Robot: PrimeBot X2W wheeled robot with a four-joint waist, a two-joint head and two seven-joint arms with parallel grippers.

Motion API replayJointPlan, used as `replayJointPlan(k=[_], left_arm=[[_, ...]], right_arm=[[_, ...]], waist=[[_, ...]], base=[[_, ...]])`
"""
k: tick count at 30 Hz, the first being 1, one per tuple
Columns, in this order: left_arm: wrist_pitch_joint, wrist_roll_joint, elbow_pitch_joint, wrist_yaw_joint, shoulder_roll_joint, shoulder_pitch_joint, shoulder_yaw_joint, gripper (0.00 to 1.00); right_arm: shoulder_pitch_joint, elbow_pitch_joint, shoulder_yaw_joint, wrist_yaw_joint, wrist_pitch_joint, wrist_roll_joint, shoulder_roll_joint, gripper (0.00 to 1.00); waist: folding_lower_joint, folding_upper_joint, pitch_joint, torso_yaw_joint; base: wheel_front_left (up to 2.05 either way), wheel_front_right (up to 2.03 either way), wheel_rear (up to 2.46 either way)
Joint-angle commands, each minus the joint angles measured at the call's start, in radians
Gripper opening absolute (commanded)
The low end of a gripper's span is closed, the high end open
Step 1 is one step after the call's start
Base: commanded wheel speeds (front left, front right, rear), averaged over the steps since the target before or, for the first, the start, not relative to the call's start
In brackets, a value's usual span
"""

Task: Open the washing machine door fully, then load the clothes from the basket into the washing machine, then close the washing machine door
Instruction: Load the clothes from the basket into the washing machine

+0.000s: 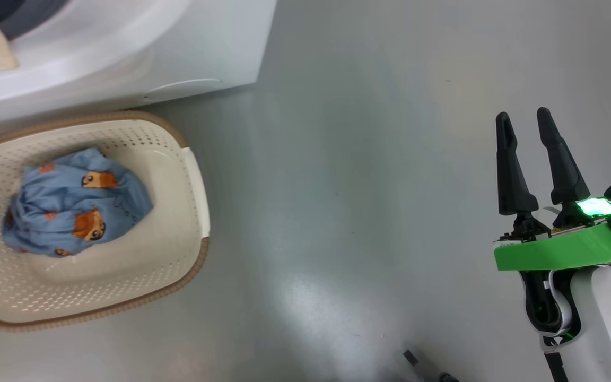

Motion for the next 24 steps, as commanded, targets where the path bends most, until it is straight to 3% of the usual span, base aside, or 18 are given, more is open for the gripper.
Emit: replayJointPlan(k=[1, 3, 8, 14, 15, 16, 17, 24], left_arm=[[-0.009, 0.019, -0.015, 0.001, 0.066, -0.031, -0.004, 0.0], [-0.013, 0.037, -0.038, 0.001, 0.084, -0.066, -0.029, 0.0], [-0.014, 0.062, -0.225, 0.01, 0.114, -0.09, 0.028, 0.0], [-0.014, 0.105, -0.379, 0.012, 0.091, -0.024, 0.112, 0.0], [-0.015, 0.105, -0.361, 0.01, 0.084, -0.01, 0.117, 0.1], [-0.015, 0.116, -0.347, 0.008, 0.081, 0.003, 0.112, 0.65], [-0.015, 0.123, -0.33, 0.007, 0.077, 0.015, 0.11, 1.0], [-0.015, 0.13, -0.237, 0.003, 0.063, 0.054, 0.121, 1.0]], right_arm=[[0.009, -0.024, 0.021, 0.006, -0.008, 0.015, -0.001, 1.0], [0.008, -0.026, 0.025, 0.006, -0.008, 0.016, 0.0, 1.0], [-0.003, -0.034, 0.027, 0.006, -0.008, 0.016, 0.002, 1.0], [-0.009, -0.034, 0.033, 0.006, -0.008, 0.012, 0.006, 1.0], [-0.01, -0.033, 0.035, 0.006, -0.008, 0.012, 0.006, 1.0], [-0.011, -0.031, 0.037, 0.006, -0.008, 0.011, 0.005, 1.0], [-0.012, -0.03, 0.039, 0.006, -0.008, 0.011, 0.005, 1.0], [-0.011, -0.029, 0.046, 0.006, -0.008, 0.012, 0.0, 1.0]], waist=[[0.0, -0.0001, 0.015, -0.019], [0.0, -0.0001, 0.021, -0.028], [0.0, -0.0001, 0.043, -0.035], [0.0, -0.0001, 0.049, -0.031], [0.0, -0.0001, 0.047, -0.03], [0.0, -0.0001, 0.045, -0.028], [0.0, -0.0001, 0.042, -0.027], [0.0, -0.0001, 0.029, -0.019]], base=[[0.0, 0.0, 0.0], [0.0, 0.0, 0.0], [0.0, 0.0, 0.0], [0.0, 0.0, 0.0], [0.0, 0.0, 0.0], [0.0, 0.0, 0.0], [0.0, 0.0, 0.0], [0.0, 0.0, 0.0]])
